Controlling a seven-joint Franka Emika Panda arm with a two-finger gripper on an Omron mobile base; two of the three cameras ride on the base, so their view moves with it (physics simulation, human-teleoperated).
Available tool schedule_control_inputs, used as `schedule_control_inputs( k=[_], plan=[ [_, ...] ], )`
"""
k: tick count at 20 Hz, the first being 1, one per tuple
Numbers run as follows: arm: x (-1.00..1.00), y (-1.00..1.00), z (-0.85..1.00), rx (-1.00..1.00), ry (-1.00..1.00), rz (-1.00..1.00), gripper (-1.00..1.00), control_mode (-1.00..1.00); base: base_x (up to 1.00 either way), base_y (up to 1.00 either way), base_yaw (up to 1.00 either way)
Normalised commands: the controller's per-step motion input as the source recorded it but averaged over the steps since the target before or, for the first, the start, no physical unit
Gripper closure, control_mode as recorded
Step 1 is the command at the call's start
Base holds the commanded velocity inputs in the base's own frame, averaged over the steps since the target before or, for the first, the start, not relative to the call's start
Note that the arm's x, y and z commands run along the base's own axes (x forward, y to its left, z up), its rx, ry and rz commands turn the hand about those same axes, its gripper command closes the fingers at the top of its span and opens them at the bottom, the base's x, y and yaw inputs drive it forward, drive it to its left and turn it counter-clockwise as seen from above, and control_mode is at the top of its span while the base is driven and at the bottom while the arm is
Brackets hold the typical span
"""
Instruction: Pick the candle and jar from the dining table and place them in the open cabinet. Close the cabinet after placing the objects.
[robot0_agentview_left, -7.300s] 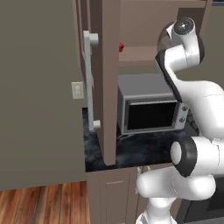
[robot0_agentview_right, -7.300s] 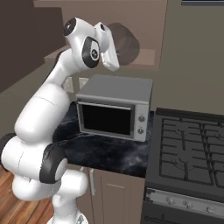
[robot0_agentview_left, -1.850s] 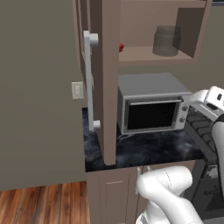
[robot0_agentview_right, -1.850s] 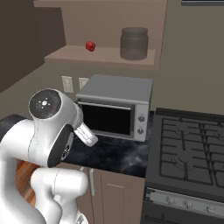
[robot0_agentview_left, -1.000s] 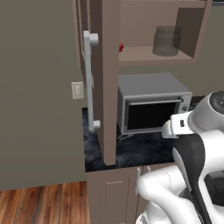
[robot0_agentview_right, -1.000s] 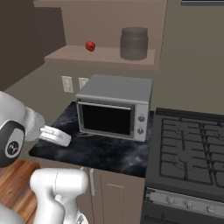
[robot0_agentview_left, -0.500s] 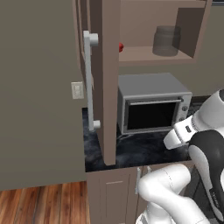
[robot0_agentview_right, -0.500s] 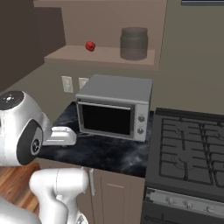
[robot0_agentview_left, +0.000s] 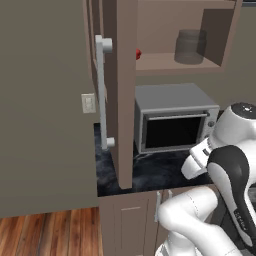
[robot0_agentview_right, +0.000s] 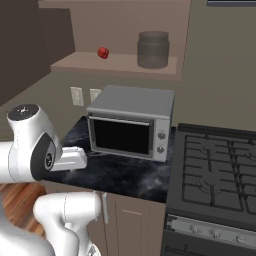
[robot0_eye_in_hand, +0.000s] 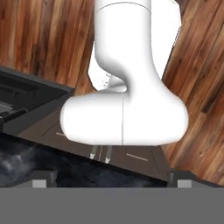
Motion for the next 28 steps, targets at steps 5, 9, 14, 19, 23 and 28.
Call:
schedule_control_inputs(
  k=[5,9,14,19,23,28],
  plan=[
    [0.00,0.05,-0.54,0.00,0.00,0.06,-1.00,-1.00,0.00,0.00,0.00],
    [-0.09,0.00,-0.24,0.00,0.00,0.04,-1.00,1.00,-0.40,0.00,0.06],
    [0.00,0.00,0.00,0.00,0.00,0.00,-1.00,1.00,-1.00,-0.04,0.12],
    [0.00,0.00,0.00,0.00,0.00,0.00,-1.00,1.00,-0.63,-0.47,0.26],
    [0.00,0.00,0.00,0.00,0.00,0.00,-1.00,1.00,-0.25,-0.93,0.42],
    [0.00,0.00,0.00,0.00,0.00,0.00,-1.00,1.00,-0.34,-1.00,0.52]
  ],
)
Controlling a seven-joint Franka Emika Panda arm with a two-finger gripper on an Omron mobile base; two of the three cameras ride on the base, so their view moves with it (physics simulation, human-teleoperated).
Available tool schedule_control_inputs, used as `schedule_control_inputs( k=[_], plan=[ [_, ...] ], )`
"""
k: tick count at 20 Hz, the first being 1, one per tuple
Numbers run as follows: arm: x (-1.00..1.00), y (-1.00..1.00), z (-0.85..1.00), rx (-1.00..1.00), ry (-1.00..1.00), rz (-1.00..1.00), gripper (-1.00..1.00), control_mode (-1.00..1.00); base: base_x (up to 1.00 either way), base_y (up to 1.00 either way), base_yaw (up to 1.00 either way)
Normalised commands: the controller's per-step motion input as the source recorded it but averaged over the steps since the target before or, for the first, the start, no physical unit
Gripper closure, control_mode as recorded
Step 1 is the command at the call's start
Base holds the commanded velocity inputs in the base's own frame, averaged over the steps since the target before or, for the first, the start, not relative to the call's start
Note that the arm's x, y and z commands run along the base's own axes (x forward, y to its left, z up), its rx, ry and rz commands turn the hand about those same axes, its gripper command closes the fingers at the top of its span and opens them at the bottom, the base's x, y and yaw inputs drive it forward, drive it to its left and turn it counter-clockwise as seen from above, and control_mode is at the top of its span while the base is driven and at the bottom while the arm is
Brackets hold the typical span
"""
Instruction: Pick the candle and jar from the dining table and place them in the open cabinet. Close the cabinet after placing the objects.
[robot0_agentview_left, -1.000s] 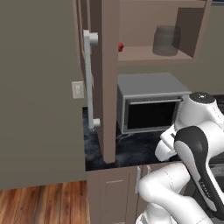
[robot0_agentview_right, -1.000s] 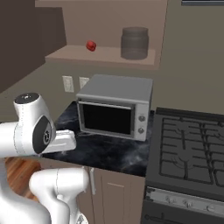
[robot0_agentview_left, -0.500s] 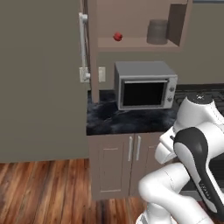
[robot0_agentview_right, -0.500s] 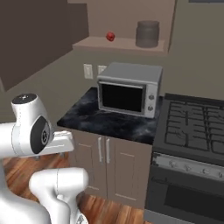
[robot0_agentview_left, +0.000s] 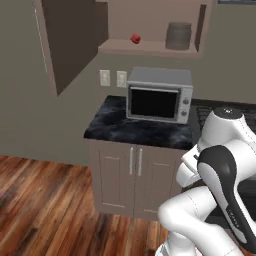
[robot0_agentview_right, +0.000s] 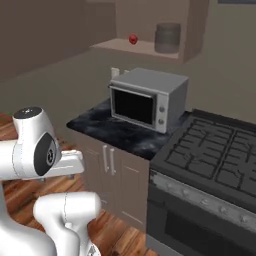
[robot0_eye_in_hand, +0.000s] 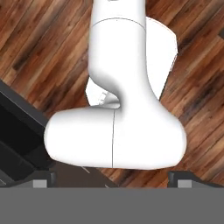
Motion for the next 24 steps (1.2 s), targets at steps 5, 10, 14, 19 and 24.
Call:
schedule_control_inputs(
  k=[5,10,14,19,24],
  plan=[
    [0.00,0.00,0.00,0.00,0.00,0.00,-1.00,1.00,-0.53,-0.69,0.57],
    [0.00,0.00,0.00,0.00,0.00,0.00,-1.00,1.00,-0.67,-0.39,0.57],
    [0.00,0.00,0.00,0.00,0.00,0.00,-1.00,1.00,-0.85,-0.32,0.56],
    [0.00,0.00,0.00,0.00,0.00,0.00,-1.00,1.00,-0.77,-0.22,0.55],
    [0.00,0.00,0.00,0.00,0.00,0.00,-1.00,1.00,-0.64,-0.12,0.52]
  ],
)
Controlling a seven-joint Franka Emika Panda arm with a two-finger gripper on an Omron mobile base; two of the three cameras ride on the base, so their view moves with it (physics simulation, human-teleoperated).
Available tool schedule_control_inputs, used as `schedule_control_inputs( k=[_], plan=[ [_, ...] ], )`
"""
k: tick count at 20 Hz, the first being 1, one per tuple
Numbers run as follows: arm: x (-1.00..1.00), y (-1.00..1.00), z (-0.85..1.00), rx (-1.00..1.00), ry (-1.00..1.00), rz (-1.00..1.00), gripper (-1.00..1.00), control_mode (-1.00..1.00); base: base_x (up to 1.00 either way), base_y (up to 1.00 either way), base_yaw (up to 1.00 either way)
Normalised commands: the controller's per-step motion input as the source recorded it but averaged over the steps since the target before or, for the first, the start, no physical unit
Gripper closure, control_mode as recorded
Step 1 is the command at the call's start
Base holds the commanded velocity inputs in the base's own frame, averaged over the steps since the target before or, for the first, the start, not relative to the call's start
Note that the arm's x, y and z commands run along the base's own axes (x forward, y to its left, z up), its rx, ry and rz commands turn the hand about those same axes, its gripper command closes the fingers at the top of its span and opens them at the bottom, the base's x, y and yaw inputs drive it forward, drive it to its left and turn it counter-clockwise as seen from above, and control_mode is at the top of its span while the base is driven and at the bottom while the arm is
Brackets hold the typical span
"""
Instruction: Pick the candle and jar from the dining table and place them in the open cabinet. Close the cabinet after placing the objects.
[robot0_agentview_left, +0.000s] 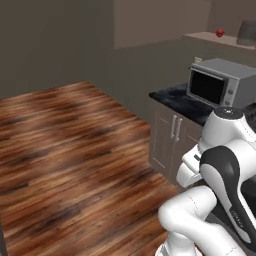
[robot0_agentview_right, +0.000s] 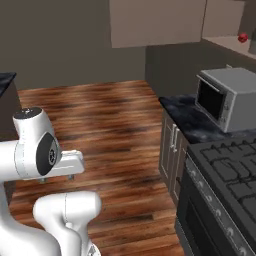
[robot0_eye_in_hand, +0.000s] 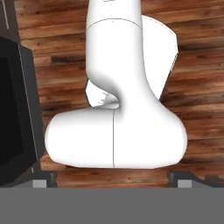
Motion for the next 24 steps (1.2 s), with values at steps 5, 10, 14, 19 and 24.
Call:
schedule_control_inputs(
  k=[5,10,14,19,24],
  plan=[
    [0.00,0.00,0.00,0.00,0.00,0.00,-1.00,1.00,-0.25,0.11,0.38],
    [0.00,0.00,0.00,0.00,0.00,0.00,-1.00,1.00,0.00,0.69,0.17],
    [0.00,0.00,0.00,0.00,0.00,0.00,-1.00,1.00,0.00,0.98,0.07],
    [0.00,0.00,0.00,0.00,0.00,0.00,-1.00,1.00,0.00,1.00,0.05],
    [0.00,0.00,0.00,0.00,0.00,0.00,-1.00,1.00,0.09,1.00,0.06]
  ],
)
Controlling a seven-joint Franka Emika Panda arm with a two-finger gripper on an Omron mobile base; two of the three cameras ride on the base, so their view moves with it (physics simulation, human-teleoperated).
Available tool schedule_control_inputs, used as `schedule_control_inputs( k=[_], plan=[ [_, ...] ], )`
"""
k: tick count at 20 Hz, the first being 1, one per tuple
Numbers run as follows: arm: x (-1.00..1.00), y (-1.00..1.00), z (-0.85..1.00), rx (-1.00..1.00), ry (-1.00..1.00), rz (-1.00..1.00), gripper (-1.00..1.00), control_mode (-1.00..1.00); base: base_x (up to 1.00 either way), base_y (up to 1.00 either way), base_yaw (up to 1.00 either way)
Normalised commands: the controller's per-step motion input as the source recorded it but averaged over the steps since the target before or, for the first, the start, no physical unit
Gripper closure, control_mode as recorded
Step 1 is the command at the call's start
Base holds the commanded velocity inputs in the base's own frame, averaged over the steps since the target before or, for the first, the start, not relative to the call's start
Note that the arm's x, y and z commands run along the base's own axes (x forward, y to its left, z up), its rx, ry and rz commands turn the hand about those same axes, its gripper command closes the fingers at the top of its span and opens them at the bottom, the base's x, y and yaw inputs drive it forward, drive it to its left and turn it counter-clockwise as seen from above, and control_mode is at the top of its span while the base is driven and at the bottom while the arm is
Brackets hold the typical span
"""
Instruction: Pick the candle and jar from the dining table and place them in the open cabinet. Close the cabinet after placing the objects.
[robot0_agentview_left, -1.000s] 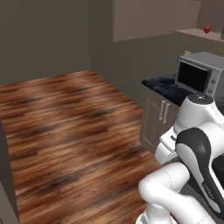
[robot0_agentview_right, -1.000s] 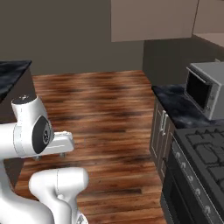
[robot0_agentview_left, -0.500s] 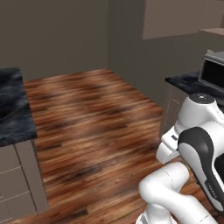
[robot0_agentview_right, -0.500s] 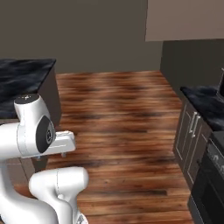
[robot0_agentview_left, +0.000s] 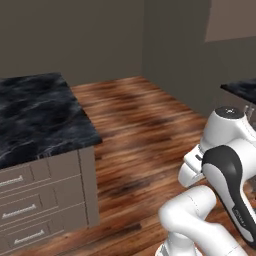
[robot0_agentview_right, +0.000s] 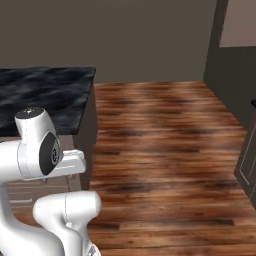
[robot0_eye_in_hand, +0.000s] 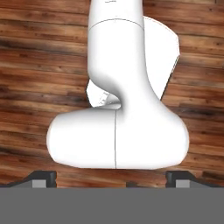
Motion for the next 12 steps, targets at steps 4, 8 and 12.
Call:
schedule_control_inputs(
  k=[4,8,12],
  plan=[
    [0.00,0.00,0.00,0.00,0.00,0.00,-1.00,1.00,0.15,1.00,0.06],
    [0.00,0.00,0.00,0.00,0.00,0.00,-1.00,1.00,0.49,0.98,0.04],
    [0.00,0.00,0.00,0.00,0.00,0.00,-1.00,1.00,0.64,0.96,0.04]
  ],
)
